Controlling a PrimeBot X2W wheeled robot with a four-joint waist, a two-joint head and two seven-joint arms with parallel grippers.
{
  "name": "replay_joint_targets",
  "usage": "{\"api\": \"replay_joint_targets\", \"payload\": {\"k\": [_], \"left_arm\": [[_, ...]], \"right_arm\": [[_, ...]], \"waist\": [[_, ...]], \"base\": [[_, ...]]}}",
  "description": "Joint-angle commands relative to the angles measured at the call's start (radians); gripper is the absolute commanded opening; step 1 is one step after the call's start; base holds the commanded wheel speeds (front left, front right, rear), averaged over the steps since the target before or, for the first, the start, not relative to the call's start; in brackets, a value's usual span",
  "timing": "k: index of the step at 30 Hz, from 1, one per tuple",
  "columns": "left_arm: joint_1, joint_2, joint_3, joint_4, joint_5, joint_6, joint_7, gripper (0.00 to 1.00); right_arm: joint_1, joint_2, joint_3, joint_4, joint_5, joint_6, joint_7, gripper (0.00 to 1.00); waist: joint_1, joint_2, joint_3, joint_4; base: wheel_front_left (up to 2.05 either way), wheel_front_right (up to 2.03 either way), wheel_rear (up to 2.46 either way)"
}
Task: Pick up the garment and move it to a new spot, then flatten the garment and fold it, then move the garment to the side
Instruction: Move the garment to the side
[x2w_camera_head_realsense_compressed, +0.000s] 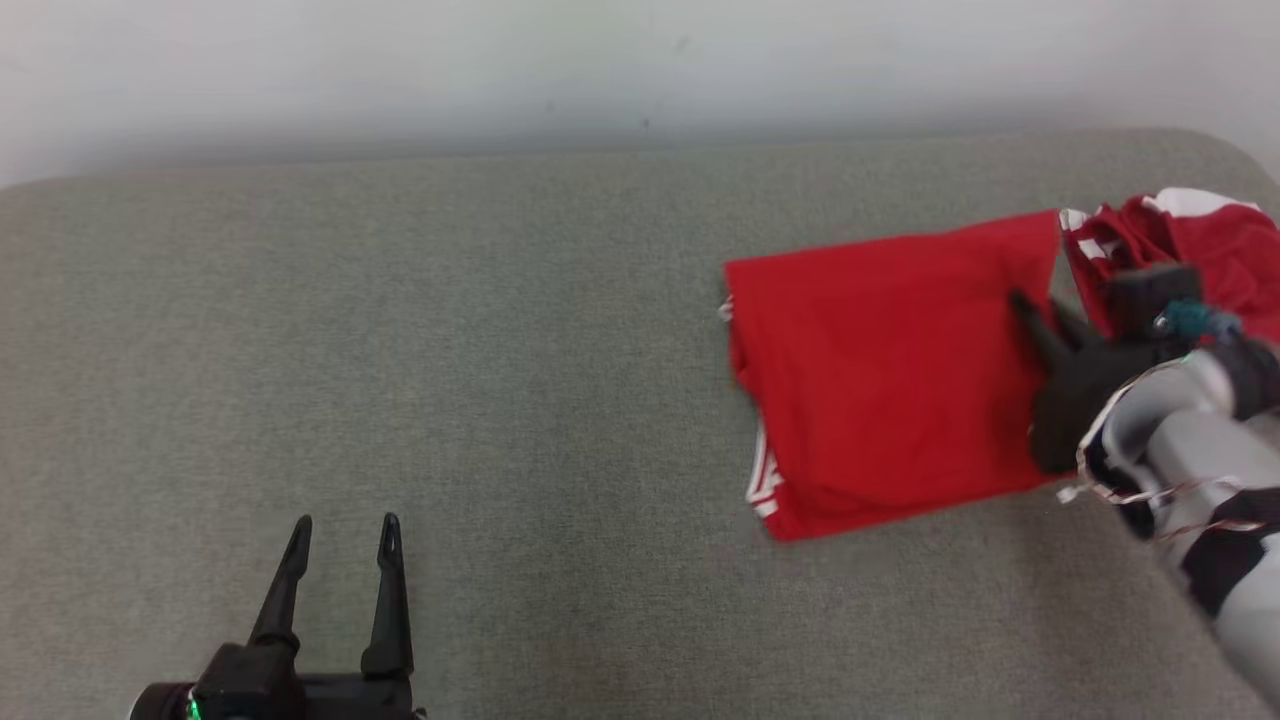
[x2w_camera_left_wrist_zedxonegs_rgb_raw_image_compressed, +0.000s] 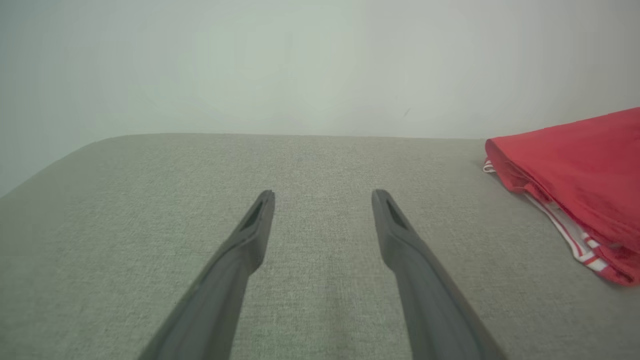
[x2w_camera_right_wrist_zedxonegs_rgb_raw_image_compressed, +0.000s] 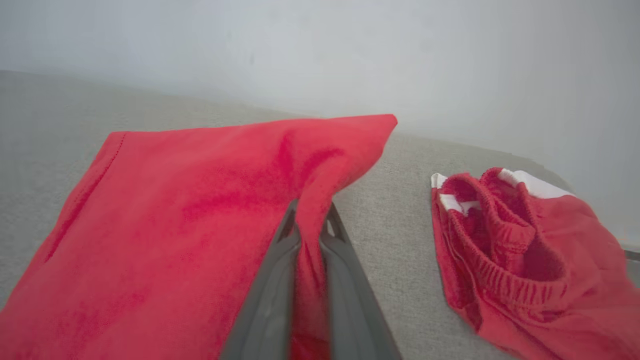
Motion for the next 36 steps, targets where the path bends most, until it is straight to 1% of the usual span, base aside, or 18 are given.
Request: {"api": "replay_joint_targets", "payload": {"k": [1, 7, 11, 18, 24, 30, 36], "left_arm": [[-0.018, 0.000, -0.002, -0.006, 0.003, -0.002, -0.002, 1.00], [-0.062, 0.000, -0.008, -0.025, 0.021, -0.008, -0.002, 1.00], [-0.084, 0.000, -0.020, -0.035, 0.042, -0.016, -0.002, 1.00], [-0.136, 0.000, -0.021, -0.057, 0.065, -0.033, -0.002, 1.00], [-0.155, 0.000, -0.026, -0.096, 0.076, -0.036, -0.002, 1.00], [-0.164, 0.000, -0.049, -0.144, 0.087, -0.024, -0.002, 1.00], [-0.179, 0.000, -0.053, -0.166, 0.093, -0.030, -0.002, 1.00]], "right_arm": [[-0.024, -0.025, 0.011, -0.003, -0.008, -0.002, 0.008, 0.00], [-0.139, -0.135, 0.094, -0.005, -0.026, -0.002, 0.083, 0.00], [-0.216, -0.185, 0.146, -0.002, -0.023, -0.002, 0.124, 0.00], [-0.345, -0.283, 0.195, 0.028, -0.021, -0.002, 0.152, 0.00], [-0.424, -0.367, 0.236, 0.036, -0.015, -0.002, 0.160, 0.00], [-0.473, -0.417, 0.269, 0.058, -0.017, -0.002, 0.165, 0.00], [-0.498, -0.448, 0.305, 0.097, -0.034, -0.002, 0.168, 0.00]], "waist": [[-0.0001, -0.0001, 0.044, -0.034], [-0.0001, -0.0001, 0.106, -0.060], [-0.0001, -0.0001, 0.147, -0.073], [-0.0001, -0.0001, 0.214, -0.068], [-0.0001, -0.0001, 0.252, -0.067], [-0.0001, -0.0001, 0.280, -0.069], [-0.0001, -0.0001, 0.301, -0.062]], "base": [[0.00, 0.00, 0.00], [0.00, 0.00, 0.00], [0.00, 0.00, 0.00], [0.00, 0.00, 0.00], [0.00, 0.00, 0.00], [0.00, 0.00, 0.00], [0.00, 0.00, 0.00]]}}
